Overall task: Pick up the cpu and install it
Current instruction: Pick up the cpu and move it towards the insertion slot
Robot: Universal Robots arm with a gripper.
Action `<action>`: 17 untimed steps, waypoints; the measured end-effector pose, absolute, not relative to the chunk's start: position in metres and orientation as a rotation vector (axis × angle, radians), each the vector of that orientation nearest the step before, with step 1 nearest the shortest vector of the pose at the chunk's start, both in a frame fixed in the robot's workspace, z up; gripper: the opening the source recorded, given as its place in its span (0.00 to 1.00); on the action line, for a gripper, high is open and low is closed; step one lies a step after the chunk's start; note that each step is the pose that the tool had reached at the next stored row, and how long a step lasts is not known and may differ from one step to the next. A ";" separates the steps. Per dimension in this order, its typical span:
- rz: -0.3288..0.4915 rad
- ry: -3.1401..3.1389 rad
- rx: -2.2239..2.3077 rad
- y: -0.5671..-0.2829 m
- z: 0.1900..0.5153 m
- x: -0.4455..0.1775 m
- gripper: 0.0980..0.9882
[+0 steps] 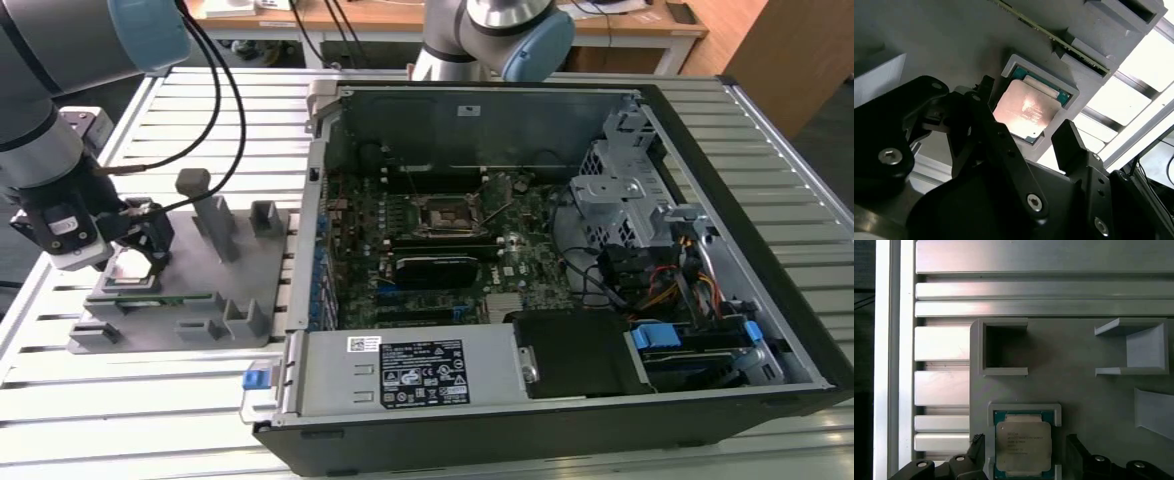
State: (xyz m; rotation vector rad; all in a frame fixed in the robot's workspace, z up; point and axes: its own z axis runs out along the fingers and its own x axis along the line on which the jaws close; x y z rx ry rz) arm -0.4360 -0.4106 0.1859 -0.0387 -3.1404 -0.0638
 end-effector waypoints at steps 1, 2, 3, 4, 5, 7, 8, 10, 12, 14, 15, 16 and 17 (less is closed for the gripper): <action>-0.064 -3.141 -0.039 -0.411 0.186 -0.436 0.72; -0.064 -3.141 -0.039 -0.411 0.186 -0.436 0.64; -0.064 -3.141 -0.039 -0.411 0.186 -0.436 0.64; -0.064 -3.141 -0.039 -0.411 0.186 -0.436 0.64; -0.064 -3.141 -0.039 -0.411 0.186 -0.436 0.64; -0.064 -3.141 -0.039 -0.411 0.185 -0.436 0.64; -0.064 -3.141 -0.039 -0.411 0.185 -0.436 0.64; -0.064 -3.141 -0.039 -0.411 0.185 -0.436 0.63; -0.064 -3.141 -0.039 -0.411 0.185 -0.436 0.55; -0.065 -3.141 -0.038 -0.411 0.184 -0.436 0.55; -0.066 -3.141 -0.038 -0.411 0.184 -0.436 0.54; -0.066 -3.141 -0.038 -0.411 0.185 -0.436 0.54; -0.066 -3.141 -0.038 -0.411 0.185 -0.436 0.49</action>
